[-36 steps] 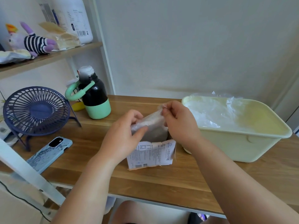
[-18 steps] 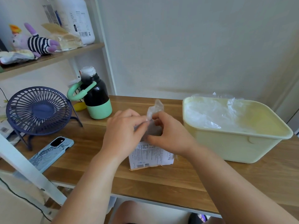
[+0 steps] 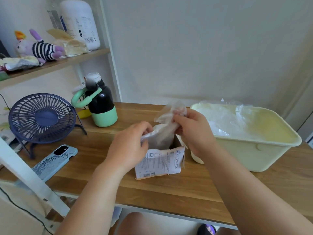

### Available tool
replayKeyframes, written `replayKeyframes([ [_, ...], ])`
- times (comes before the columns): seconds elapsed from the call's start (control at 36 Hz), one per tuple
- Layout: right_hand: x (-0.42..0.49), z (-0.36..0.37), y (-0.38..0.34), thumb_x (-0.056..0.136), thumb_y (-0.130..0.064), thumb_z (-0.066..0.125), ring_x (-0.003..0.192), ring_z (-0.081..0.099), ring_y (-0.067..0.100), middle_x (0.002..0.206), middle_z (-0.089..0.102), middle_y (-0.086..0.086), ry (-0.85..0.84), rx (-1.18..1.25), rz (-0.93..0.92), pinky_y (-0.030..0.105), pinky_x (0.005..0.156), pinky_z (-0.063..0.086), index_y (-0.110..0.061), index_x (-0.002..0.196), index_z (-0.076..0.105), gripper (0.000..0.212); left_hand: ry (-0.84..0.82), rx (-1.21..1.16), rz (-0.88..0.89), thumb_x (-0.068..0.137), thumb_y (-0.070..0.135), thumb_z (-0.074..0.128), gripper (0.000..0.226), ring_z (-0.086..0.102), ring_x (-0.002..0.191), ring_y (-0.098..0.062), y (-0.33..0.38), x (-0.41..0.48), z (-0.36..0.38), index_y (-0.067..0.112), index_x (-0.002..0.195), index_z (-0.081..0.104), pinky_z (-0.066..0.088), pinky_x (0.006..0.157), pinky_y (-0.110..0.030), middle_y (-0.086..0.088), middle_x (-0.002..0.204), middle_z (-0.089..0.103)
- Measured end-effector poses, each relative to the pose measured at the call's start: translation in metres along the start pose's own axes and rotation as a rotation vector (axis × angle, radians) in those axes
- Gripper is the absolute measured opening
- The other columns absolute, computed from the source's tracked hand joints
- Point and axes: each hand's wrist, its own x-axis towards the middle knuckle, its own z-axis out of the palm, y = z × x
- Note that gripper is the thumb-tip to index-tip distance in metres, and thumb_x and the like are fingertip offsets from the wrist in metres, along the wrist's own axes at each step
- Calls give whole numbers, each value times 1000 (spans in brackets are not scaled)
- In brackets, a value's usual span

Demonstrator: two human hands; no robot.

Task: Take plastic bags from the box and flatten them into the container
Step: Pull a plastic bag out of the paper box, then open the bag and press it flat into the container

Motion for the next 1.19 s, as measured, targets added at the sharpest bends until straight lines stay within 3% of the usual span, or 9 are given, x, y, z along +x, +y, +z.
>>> replayKeyframes([
  [0.14, 2, -19, -17, 93, 2, 49, 75, 58, 21, 76, 59, 7, 111, 222, -33, 35, 72, 50, -10, 83, 62, 20, -49, 198, 11, 95, 21, 52, 34, 50, 84, -8, 9, 10, 3, 34, 126, 56, 40, 88, -30, 15, 96, 52],
  [0.36, 6, -61, -44, 92, 5, 41, 54, 51, 17, 58, 51, 3, 264, 671, -80, 32, 63, 52, -11, 81, 54, 23, -219, 461, -151, 96, 15, 48, 39, 49, 97, -16, 29, 20, 6, 39, 125, 55, 36, 98, -40, 9, 99, 51],
  [0.47, 7, -75, -51, 89, 4, 37, 62, 45, 17, 58, 52, 2, 171, 833, -33, 35, 82, 42, -13, 94, 52, 23, -282, 369, -155, 96, 40, 48, 48, 35, 135, -21, 36, 26, 6, 35, 143, 39, 19, 114, -53, 5, 143, 44],
  [0.56, 0, -80, -56, 88, 8, 32, 64, 49, 21, 61, 48, 5, 76, 838, -50, 34, 72, 54, -12, 92, 46, 25, -106, 50, -67, 97, 36, 48, 55, 37, 131, -8, 54, 30, 0, 35, 149, 30, 22, 115, -44, 9, 155, 30],
  [0.64, -6, -86, -57, 87, 10, 31, 59, 52, 17, 60, 49, 4, 37, 858, -63, 36, 70, 56, -12, 92, 45, 26, -117, -718, -108, 93, 40, 50, 57, 40, 132, -8, 74, 32, -5, 36, 147, 34, 30, 111, -36, 13, 152, 34],
  [0.69, -9, -91, -59, 87, 12, 34, 58, 52, 15, 60, 49, 3, 17, 824, -77, 35, 70, 56, -12, 92, 45, 27, -205, -1067, -132, 73, 62, 58, 77, 49, 130, -15, 85, 35, -3, 33, 142, 40, 36, 110, -42, 9, 144, 49],
  [0.75, -12, -94, -59, 87, 13, 41, 59, 53, 16, 62, 50, 4, 6, 779, -76, 35, 70, 56, -12, 90, 46, 25, -231, -1072, -96, 63, 68, 69, 89, 57, 121, -9, 95, 37, 1, 29, 139, 43, 42, 106, -40, 10, 131, 60],
  [0.92, -22, -110, -57, 79, 11, 62, 61, 56, 16, 67, 55, 4, -101, 423, 53, 39, 75, 58, -10, 86, 57, 22, -67, -1186, -146, 82, 21, 71, 12, 66, 84, -6, 120, 53, 20, 22, 94, 68, 52, 84, -25, 10, 77, 72],
  [1.19, -17, -148, -79, 58, -35, 83, 87, 60, 23, 104, 63, 7, 32, -18, 90, 41, 77, 54, -21, 126, 46, 79, -101, -883, -107, 88, 11, 62, 16, 61, 58, 3, 128, 79, 16, 20, 79, 72, 46, 58, -12, 12, 65, 66],
])
